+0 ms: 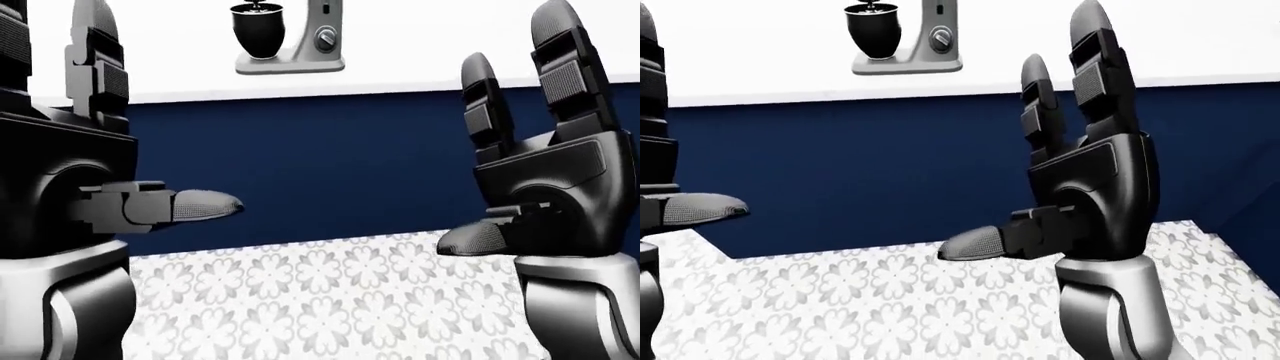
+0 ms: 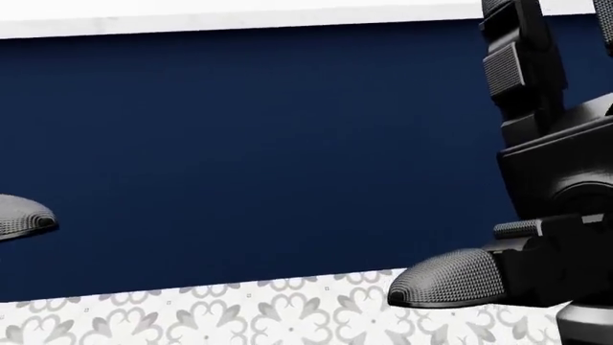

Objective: Open the stand mixer head.

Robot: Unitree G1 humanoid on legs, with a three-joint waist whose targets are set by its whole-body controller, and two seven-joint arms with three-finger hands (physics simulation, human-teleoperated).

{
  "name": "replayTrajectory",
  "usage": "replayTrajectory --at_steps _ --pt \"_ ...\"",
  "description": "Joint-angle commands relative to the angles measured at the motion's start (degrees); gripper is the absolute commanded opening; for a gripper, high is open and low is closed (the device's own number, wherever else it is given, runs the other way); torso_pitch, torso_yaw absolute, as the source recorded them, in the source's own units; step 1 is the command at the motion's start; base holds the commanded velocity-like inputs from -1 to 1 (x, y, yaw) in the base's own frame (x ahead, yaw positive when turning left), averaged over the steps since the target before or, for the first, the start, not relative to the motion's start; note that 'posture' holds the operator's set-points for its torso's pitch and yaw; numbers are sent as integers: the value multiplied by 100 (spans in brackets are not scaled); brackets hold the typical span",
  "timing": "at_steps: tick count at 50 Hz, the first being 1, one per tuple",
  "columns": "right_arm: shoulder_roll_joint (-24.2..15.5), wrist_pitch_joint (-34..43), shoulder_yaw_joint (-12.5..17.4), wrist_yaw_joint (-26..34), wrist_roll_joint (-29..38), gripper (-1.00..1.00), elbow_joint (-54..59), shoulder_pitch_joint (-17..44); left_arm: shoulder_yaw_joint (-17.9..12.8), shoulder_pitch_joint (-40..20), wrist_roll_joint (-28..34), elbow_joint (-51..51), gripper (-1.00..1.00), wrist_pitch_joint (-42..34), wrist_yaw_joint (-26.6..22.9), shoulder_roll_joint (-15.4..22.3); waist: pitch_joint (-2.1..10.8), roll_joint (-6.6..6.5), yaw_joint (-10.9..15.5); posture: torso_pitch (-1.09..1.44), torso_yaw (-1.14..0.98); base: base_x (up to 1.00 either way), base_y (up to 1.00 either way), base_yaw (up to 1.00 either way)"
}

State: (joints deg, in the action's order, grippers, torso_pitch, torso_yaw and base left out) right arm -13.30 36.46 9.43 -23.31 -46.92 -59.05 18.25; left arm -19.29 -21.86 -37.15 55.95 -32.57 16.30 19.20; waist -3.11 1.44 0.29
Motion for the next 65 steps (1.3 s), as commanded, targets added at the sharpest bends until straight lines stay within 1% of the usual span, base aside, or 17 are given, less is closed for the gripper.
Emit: replayTrajectory --at_steps 1,6,9,12,16,23,28,30,34,36,38,40,43,45,49,55,65 --pt "-8 -88 89 -7 8 100 -95 107 -23 -126 7 98 100 111 -28 61 79 146 -19 0 0 0 91 0" --pt "-8 -68 92 -33 -7 100 -95 125 -33 -131 -5 95 100 108 -28 68 90 -255 -84 0 0 0 36 0" --pt "-67 -180 18 -15 -60 100 -95 64 -32 -134 -5 100 100 103 -28 70 48 44 -68 0 0 0 53 0" --pt "-63 -156 45 -53 -50 100 -95 104 -47 -155 -29 97 100 94 -13 88 102 -719 -162 0 0 0 6 0" --pt "-19 -123 69 -30 -23 100 -95 104 -28 -147 -1 82 100 106 -27 76 -100 12 -1 0 0 -2 61 0" --pt "-49 -218 80 -113 -113 100 -95 101 -22 -147 7 102 100 94 -25 71 96 109 67 0 0 0 0 0" --pt "-51 -237 107 -114 -175 100 -95 106 -30 -141 2 104 100 93 -25 68 245 -78 45 0 0 5 0 0" --pt "-108 -309 77 -71 -160 100 -95 97 -30 -144 -10 117 100 84 -15 69 -309 -159 -15 0 0 100 0 0" --pt "-91 -307 -1 -26 4 100 -95 42 -21 -130 -2 122 100 90 -19 65 -458 -306 -91 0 0 75 0 0" --pt "-80 -353 34 0 -45 100 -95 55 -28 -139 -20 132 100 77 -8 69 114 -218 -113 0 0 7 0 0" --pt "-73 -333 14 16 -24 100 -95 17 -24 -132 -15 141 100 75 -10 67 -136 -594 -127 0 0 100 0 0" --pt "-102 -357 -30 -6 26 100 -95 18 -35 -137 -27 137 100 72 -6 72 -431 -373 -149 0 0 50 0 0" --pt "-109 -412 10 -2 -57 100 -95 31 -36 -138 -37 152 100 64 4 80 253 -292 -76 0 0 16 0 0" --pt "-133 -386 -3 -13 -38 100 -95 17 -27 -131 -30 154 100 69 3 76 -245 -123 24 0 0 100 0 0" --pt "-139 -405 -45 -42 4 100 -95 7 -38 -134 -36 149 100 69 0 82 201 257 72 0 0 12 0 0" --pt "-94 -317 -8 -45 13 100 -95 36 -47 -138 -43 131 100 75 -3 86 -314 29 -57 0 0 49 0 0" --pt "-65 -316 16 7 -3 100 -95 47 -26 -126 -15 121 100 89 -19 59 -39 -360 2 0 0 25 0 0"
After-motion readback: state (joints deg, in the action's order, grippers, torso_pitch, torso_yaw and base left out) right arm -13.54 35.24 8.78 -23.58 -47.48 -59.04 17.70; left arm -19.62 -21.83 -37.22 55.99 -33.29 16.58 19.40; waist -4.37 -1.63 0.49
